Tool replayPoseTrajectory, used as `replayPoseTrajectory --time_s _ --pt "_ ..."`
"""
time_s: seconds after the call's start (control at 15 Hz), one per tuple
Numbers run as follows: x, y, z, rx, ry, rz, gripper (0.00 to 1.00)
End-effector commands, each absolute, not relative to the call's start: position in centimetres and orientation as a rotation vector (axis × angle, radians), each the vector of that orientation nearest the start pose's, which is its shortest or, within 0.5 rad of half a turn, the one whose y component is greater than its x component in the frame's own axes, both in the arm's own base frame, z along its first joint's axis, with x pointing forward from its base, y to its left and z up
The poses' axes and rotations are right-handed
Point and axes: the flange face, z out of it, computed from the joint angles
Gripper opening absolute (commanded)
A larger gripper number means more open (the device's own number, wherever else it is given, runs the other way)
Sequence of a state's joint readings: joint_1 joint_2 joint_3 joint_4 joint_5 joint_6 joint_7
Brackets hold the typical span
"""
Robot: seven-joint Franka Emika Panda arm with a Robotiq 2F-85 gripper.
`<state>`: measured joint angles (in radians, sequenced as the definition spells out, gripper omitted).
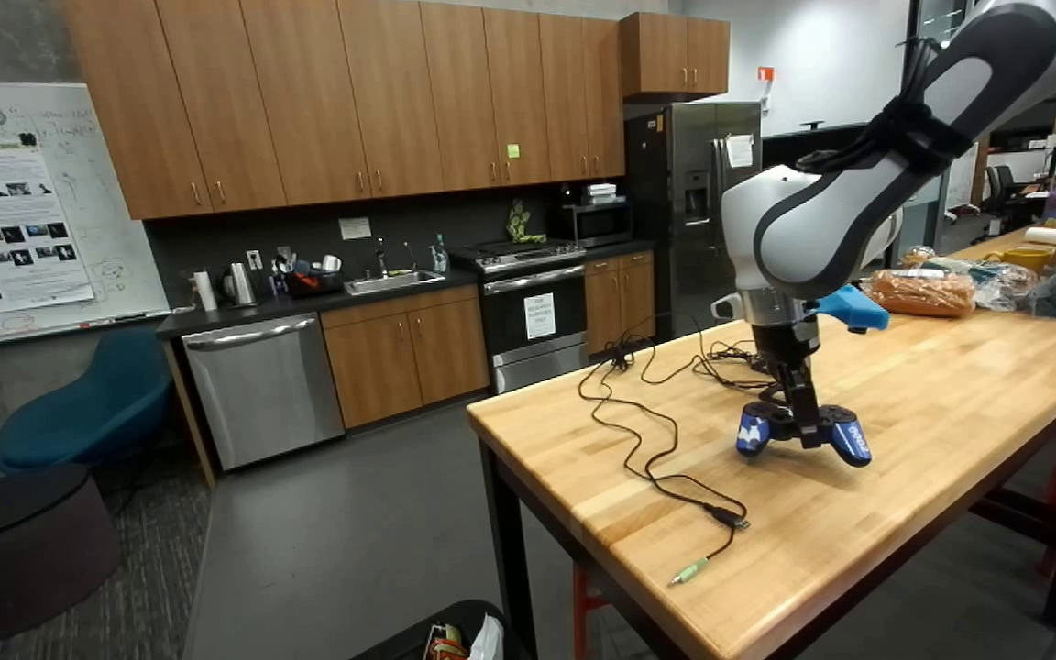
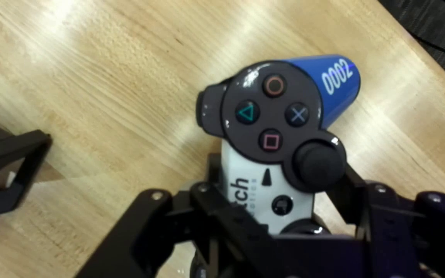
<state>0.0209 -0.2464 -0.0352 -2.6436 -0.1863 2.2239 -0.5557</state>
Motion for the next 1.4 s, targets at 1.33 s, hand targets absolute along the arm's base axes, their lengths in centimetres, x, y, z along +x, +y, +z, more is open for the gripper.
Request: replayPoseTrajectory --time_s 1.33 --pt "37.3 -4.1 29.8 -3.079 -0.796 0.346 0.68"
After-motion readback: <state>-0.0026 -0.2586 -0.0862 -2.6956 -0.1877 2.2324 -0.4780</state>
